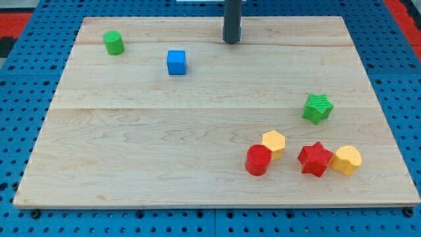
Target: Move the arm slightly downwards
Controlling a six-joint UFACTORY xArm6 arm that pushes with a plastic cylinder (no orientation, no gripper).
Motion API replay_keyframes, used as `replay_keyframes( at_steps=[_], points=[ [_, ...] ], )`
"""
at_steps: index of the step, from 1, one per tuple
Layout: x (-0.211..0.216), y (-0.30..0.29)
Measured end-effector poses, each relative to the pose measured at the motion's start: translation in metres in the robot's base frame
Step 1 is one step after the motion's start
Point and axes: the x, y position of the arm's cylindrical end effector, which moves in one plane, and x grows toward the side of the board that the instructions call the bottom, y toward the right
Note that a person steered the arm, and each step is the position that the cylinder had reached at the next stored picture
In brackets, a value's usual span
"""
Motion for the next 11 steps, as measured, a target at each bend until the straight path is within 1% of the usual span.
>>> replay_keyframes(
  at_steps=[1,2,3,4,6,11],
  points=[
    [-0.003,0.000],
    [0.025,0.000],
    [0.091,0.000],
    [0.109,0.000],
    [0.116,0.000],
    [0.116,-0.001]
  ],
)
